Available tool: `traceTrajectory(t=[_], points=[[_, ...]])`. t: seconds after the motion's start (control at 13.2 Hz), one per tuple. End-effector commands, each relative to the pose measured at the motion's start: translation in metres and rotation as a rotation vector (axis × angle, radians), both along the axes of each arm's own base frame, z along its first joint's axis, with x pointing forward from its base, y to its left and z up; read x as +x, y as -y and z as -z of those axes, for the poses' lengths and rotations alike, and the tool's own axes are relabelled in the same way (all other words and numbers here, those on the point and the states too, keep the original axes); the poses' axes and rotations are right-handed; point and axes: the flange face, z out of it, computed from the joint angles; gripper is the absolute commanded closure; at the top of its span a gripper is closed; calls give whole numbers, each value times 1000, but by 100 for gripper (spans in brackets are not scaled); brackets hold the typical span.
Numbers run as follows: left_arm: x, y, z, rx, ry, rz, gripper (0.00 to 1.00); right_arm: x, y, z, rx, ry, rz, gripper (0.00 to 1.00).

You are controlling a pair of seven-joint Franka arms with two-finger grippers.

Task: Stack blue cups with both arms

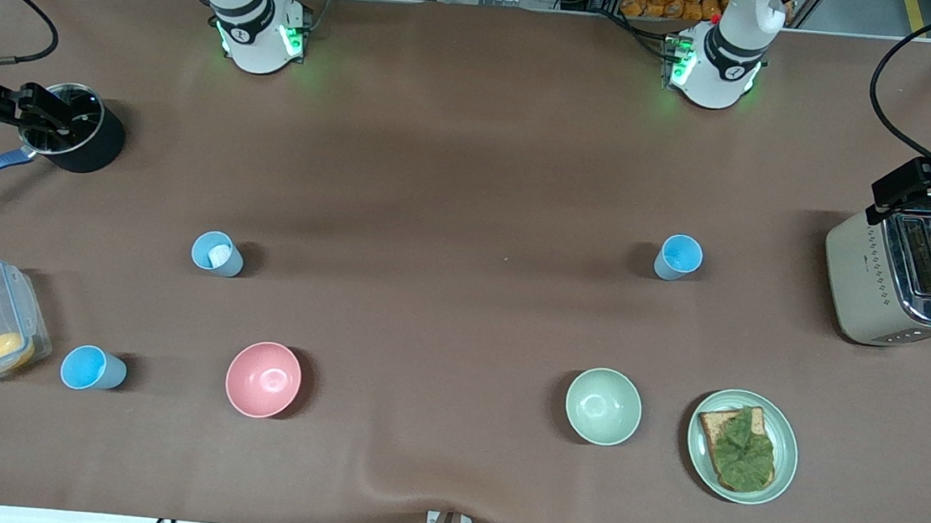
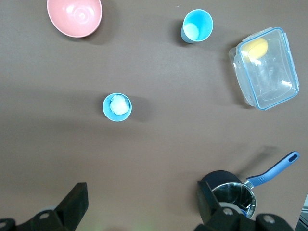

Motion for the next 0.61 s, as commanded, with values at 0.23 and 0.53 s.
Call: traceTrajectory(t=[0.23, 0.53], points=[[12, 2, 3, -8, 28, 7, 0, -2, -5, -5, 6, -3, -3, 0], [13, 4, 6, -7, 24, 10, 0, -2, -5, -4, 6, -7, -1, 0]])
